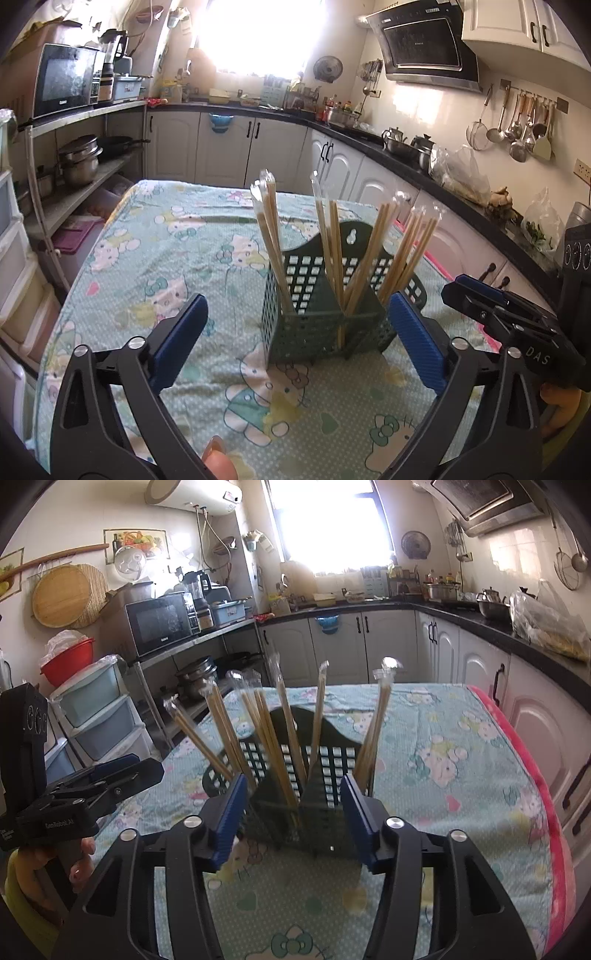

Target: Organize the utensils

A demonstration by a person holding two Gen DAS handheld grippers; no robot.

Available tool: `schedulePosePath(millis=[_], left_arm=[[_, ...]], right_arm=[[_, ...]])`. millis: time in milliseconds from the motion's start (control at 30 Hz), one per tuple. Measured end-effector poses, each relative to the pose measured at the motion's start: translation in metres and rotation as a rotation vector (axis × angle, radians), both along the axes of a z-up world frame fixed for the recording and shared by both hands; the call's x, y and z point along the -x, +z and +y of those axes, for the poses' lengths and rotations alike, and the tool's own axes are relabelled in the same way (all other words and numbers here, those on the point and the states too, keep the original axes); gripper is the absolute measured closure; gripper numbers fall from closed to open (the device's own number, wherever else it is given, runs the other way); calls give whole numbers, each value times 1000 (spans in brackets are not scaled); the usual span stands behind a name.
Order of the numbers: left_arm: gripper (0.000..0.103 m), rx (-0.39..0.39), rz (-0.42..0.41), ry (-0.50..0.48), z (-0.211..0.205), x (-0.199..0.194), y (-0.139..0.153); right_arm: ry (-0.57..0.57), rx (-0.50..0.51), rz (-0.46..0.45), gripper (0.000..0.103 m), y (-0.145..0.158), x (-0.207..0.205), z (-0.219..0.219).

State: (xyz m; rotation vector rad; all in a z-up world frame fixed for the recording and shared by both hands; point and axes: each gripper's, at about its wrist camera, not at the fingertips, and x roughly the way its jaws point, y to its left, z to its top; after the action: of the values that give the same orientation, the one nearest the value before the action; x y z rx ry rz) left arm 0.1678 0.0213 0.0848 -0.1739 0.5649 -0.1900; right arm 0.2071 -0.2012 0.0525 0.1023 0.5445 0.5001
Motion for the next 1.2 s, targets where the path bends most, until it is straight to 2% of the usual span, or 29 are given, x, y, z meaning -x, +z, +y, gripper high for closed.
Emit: schedulePosePath(millis=[33, 133, 900, 967, 1000, 1033, 1200], left_arm=[[11, 1, 2, -2, -1, 1, -1], [11, 10, 1, -7, -3, 7, -5], [11, 2, -8, -18, -23, 33, -43], [11, 1, -10, -21, -25, 35, -48], [11, -2, -11, -24, -26, 36, -50], [11, -4, -12, -23, -27, 37, -51], [11, -9, -21, -15, -27, 40, -59]], right_arm=[[-1, -2, 3, 43, -2, 3, -1], [-3, 2, 11, 42, -9, 9, -2], [-24, 31, 51, 39, -52, 38, -15], [-28, 29, 51, 36, -55, 40, -16], [-32, 30, 51, 28, -58, 41, -16], [-37, 30, 48, 27, -59, 42, -17], [-53, 30, 29, 27, -64, 47, -19]])
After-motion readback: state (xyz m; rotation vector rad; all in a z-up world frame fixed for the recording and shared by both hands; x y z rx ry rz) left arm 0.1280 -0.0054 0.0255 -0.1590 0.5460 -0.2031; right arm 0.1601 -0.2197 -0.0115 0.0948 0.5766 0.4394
